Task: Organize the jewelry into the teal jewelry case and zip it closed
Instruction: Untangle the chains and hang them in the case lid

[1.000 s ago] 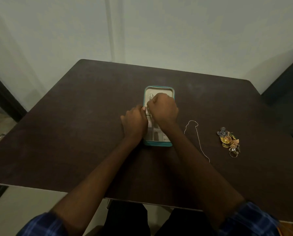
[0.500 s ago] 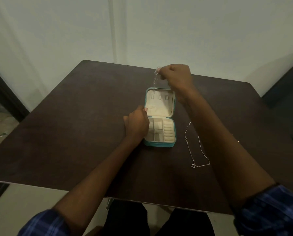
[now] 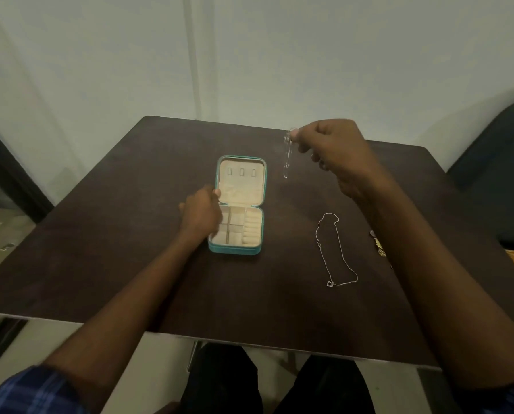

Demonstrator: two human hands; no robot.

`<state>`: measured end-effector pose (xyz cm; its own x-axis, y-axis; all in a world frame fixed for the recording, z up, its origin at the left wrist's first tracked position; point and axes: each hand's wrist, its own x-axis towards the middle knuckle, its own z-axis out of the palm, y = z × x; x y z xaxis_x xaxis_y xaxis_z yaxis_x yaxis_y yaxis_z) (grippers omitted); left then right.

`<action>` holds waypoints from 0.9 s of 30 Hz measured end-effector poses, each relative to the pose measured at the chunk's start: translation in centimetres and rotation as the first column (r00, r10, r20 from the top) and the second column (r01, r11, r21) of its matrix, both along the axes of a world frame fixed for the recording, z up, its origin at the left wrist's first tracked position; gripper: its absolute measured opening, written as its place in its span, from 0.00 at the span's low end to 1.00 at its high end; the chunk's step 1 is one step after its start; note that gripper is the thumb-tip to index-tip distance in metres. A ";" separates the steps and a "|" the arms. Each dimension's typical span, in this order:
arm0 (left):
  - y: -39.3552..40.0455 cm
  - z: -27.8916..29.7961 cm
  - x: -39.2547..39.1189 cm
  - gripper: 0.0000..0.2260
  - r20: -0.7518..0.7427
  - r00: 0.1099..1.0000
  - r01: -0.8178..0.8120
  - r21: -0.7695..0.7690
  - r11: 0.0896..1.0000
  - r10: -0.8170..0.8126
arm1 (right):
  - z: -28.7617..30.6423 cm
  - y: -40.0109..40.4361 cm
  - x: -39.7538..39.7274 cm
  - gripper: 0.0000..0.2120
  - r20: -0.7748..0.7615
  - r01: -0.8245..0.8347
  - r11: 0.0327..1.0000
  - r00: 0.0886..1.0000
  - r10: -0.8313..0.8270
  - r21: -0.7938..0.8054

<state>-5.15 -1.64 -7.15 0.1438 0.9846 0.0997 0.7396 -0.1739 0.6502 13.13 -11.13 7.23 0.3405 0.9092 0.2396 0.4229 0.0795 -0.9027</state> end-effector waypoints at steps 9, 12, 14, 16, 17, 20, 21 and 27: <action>-4.8 3.2 2.4 0.13 0.250 0.940 0.116 0.410 0.905 -0.234 | -5.0 -2.9 0.5 0.08 0.015 -0.048 0.986 0.999 0.051 -0.162; -7.4 4.7 5.2 0.12 0.463 0.774 0.367 0.226 0.902 -0.431 | -4.7 -3.7 0.6 0.07 0.012 -0.054 0.987 0.998 0.057 -0.150; -8.1 4.9 6.1 0.13 0.571 0.668 0.500 0.131 0.856 -0.477 | -4.0 -4.2 0.7 0.07 0.039 -0.074 0.988 0.996 0.080 -0.134; -8.5 4.8 6.3 0.09 0.654 0.587 0.579 0.075 0.812 -0.478 | -3.4 -4.8 1.2 0.06 0.084 -0.089 0.988 0.991 0.100 -0.129; -8.5 4.6 6.4 0.07 0.683 0.559 0.595 0.065 0.801 -0.470 | -3.0 -5.0 1.5 0.06 0.106 -0.088 0.987 0.989 0.103 -0.134; -8.6 4.3 6.5 0.05 0.712 0.557 0.560 0.058 0.827 -0.427 | -2.2 -5.8 2.4 0.07 0.160 -0.071 0.979 0.982 0.102 -0.189; -8.7 4.3 6.5 0.04 0.732 0.549 0.553 0.044 0.832 -0.404 | -2.0 -6.1 2.5 0.08 0.149 -0.069 0.976 0.984 0.101 -0.208; -9.3 4.5 6.7 0.03 0.767 0.575 0.530 -0.084 0.844 -0.285 | -1.7 -7.1 2.2 0.11 -0.284 -0.193 0.952 0.951 0.121 -0.239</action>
